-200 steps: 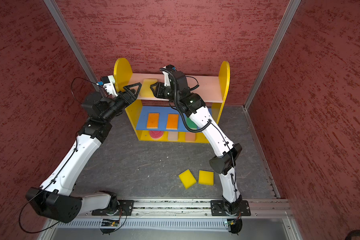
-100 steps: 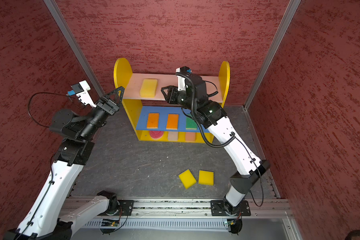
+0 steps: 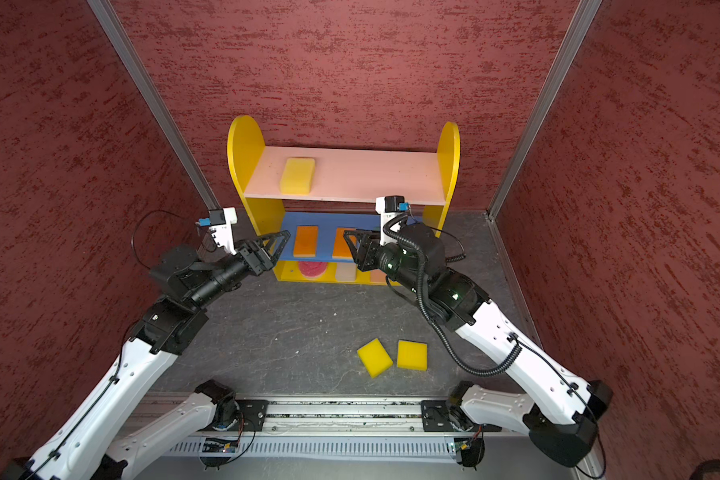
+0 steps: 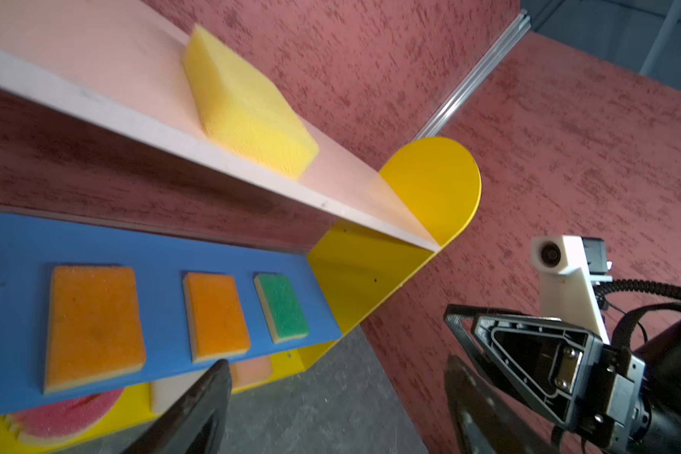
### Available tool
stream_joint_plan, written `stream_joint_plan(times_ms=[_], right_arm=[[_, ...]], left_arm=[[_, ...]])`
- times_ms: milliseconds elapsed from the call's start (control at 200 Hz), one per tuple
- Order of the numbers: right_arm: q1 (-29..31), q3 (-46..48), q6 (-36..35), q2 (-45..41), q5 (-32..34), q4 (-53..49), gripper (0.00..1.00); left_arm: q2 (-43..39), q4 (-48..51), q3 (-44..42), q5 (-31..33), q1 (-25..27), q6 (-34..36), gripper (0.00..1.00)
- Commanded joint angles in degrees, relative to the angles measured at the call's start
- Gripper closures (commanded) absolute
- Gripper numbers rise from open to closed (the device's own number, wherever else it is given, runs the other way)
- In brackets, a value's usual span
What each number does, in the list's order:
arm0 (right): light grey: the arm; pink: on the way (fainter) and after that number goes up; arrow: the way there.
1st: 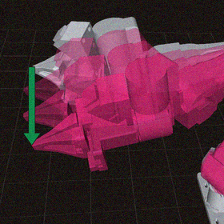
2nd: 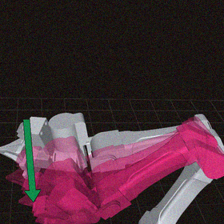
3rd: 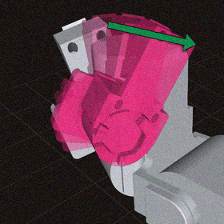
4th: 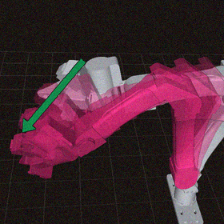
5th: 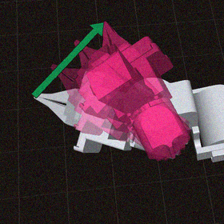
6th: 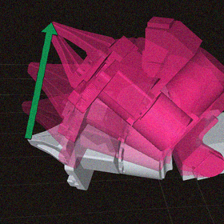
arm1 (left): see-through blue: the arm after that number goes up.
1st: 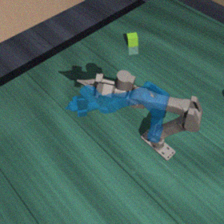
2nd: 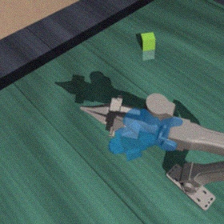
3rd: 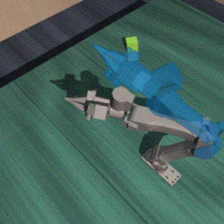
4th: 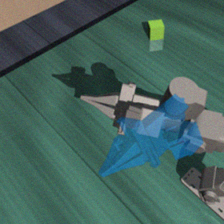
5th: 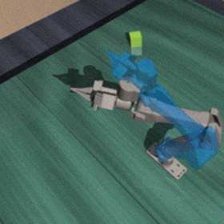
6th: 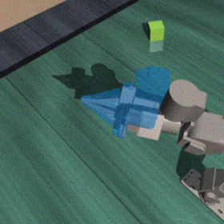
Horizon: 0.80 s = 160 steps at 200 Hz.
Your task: Place and organize the cleaning sponges onto the shelf
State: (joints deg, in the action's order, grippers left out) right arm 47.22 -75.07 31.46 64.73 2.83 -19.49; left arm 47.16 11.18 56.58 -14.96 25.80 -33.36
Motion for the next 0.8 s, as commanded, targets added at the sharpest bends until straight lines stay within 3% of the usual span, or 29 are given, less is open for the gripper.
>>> stream_joint_plan(times_ms=[0, 215, 406, 681, 797], right_arm=[[3.17, 4.31, 0.94, -1.49, 7.53, -2.39, 0.65], [8.81, 17.23, 6.57, -4.12, 8.16, -2.80, 0.64], [12.40, 30.71, 18.69, -5.40, 9.36, -0.95, 0.64], [15.95, 43.94, 30.32, -9.18, 13.47, -5.74, 0.64], [16.06, 48.18, 31.11, -10.62, 13.76, -5.12, 0.63]], left_arm=[[-4.09, 7.33, -3.83, 4.82, 3.62, 4.10, 0.18], [-10.55, 5.49, -17.01, 7.50, 9.04, -0.69, 0.19], [-10.43, 6.55, -21.64, 12.15, 16.13, -0.51, 0.19], [-1.35, 6.65, -26.94, 17.62, 26.98, -3.52, 0.16], [2.90, 3.93, -28.35, 17.87, 29.12, -4.05, 0.15]])
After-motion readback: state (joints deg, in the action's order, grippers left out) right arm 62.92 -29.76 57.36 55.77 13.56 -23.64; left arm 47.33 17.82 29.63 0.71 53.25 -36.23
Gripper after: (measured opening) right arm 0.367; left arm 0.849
